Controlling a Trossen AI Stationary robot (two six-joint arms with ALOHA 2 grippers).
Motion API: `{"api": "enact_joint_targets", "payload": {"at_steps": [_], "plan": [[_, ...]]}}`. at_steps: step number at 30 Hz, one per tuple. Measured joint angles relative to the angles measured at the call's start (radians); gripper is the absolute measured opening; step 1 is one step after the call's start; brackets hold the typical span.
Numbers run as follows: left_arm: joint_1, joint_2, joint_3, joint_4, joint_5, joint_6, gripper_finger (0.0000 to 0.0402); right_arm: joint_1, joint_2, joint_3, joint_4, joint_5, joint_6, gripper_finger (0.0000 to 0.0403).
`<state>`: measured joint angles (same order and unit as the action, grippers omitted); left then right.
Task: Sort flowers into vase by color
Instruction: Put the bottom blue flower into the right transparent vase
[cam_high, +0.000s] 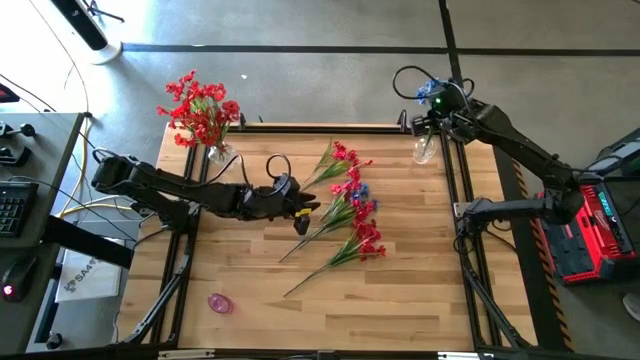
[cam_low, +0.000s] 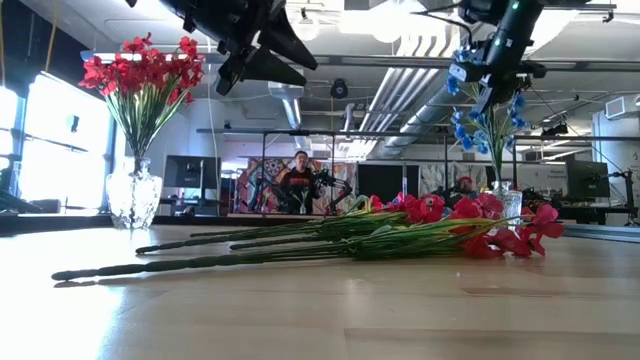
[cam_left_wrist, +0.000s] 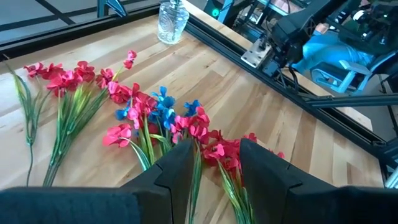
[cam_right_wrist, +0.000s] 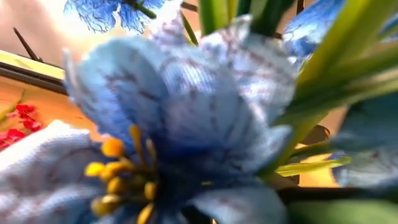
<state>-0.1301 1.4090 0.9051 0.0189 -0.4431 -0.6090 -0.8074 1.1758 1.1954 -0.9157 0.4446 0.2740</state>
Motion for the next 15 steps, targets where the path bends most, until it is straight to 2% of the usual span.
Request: {"api": "enact_joint_targets", "payload": {"at_steps": [6,15], "plan": [[0.003,0.000,0.000,0.000,0.000,-0.014,0.0119,0.000,0.049,0.000,-0.008,0.000,0.027,0.0040],[-0.013,0.000,0.000,-0.024,0.012,-0.088,0.0119,0.000,0.039,0.000,-0.021,0.012,0.033,0.0145]]}}
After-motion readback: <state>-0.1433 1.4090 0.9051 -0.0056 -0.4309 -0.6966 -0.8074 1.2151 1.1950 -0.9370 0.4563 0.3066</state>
